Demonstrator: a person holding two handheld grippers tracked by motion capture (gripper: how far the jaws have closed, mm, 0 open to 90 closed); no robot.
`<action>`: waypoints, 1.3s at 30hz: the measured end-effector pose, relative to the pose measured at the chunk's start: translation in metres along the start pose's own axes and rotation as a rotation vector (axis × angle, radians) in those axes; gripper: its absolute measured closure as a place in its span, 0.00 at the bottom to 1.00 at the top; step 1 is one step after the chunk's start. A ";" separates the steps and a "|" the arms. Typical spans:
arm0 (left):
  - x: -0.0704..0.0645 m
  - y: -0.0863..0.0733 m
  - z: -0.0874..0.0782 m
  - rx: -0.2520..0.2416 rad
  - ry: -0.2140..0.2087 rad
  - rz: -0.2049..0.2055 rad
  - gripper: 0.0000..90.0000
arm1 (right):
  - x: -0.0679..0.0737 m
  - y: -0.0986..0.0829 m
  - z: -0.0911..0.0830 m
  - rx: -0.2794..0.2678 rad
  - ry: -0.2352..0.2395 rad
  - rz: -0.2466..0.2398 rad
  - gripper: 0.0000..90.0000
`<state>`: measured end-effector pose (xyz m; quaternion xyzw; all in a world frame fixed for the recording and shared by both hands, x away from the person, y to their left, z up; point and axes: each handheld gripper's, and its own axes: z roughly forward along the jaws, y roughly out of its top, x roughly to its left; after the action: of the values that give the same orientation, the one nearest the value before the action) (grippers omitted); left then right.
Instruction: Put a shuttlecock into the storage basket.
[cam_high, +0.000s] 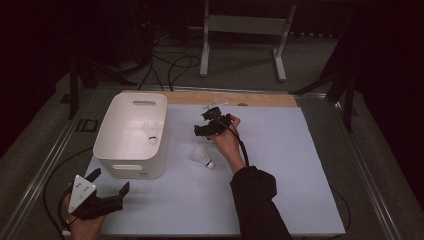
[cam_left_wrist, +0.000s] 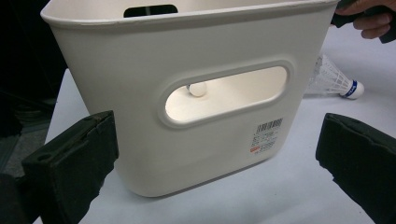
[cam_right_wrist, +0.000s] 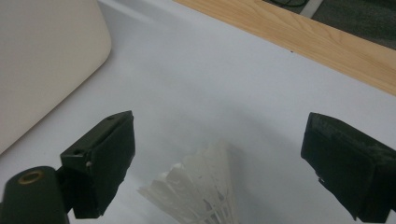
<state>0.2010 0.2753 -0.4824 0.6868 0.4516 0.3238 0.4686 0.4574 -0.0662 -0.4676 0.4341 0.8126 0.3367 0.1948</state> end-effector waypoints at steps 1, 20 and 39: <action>0.000 0.000 0.000 0.000 0.000 0.000 0.00 | 0.000 0.000 0.000 0.000 0.000 0.000 0.11; 0.000 0.000 -0.001 -0.003 0.001 -0.003 0.00 | 0.003 -0.005 0.015 0.067 -0.048 -0.024 0.20; -0.001 0.000 0.000 0.001 0.003 0.001 0.00 | -0.024 -0.019 -0.033 0.054 -0.080 0.039 0.48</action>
<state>0.2005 0.2746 -0.4822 0.6869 0.4520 0.3250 0.4672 0.4396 -0.1065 -0.4574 0.4681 0.8044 0.3004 0.2088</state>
